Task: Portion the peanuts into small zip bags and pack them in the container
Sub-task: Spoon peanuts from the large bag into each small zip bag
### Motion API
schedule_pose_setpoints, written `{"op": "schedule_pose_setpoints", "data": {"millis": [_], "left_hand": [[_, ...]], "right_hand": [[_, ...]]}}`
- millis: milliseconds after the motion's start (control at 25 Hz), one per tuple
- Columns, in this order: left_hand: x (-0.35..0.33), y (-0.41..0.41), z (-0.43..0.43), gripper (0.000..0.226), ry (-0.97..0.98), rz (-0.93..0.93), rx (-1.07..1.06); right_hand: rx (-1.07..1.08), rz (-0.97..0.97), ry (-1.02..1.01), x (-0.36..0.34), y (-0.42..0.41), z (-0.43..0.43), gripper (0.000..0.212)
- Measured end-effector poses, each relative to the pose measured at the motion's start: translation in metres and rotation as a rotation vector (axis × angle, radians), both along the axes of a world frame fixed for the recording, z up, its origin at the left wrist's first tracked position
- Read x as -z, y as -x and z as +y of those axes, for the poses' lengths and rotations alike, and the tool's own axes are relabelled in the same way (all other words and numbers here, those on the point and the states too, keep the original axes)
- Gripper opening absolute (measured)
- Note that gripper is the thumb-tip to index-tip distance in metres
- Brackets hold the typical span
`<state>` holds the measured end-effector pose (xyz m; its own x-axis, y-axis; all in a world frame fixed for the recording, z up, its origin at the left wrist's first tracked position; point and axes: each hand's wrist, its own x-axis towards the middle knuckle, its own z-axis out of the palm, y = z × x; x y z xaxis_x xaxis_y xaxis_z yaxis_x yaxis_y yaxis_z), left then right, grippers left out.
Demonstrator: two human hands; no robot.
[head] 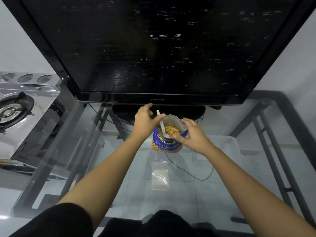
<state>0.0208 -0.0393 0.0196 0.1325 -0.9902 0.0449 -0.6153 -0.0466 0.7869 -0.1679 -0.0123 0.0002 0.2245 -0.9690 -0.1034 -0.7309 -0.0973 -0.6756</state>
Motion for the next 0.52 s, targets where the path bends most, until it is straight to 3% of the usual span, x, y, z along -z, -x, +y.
{"op": "schedule_pose_setpoints", "data": {"millis": [120,240,360,520], "left_hand": [[0.002,-0.004,0.035,0.018,0.235,0.108,-0.060],[0.040,-0.013,0.081,0.007,0.227,0.006,0.159],[0.088,-0.021,0.100,0.015,0.016,-0.204,0.349],[0.126,-0.018,0.106,0.025,-0.078,-0.464,0.394]], "right_hand": [[0.112,-0.102,0.256,0.004,-0.005,0.024,0.052],[0.134,-0.171,0.347,0.031,-0.010,0.063,0.040],[0.048,-0.047,0.150,0.070,-0.013,0.092,0.047],[-0.089,0.262,-0.112,0.119,-0.013,0.115,0.057]]}}
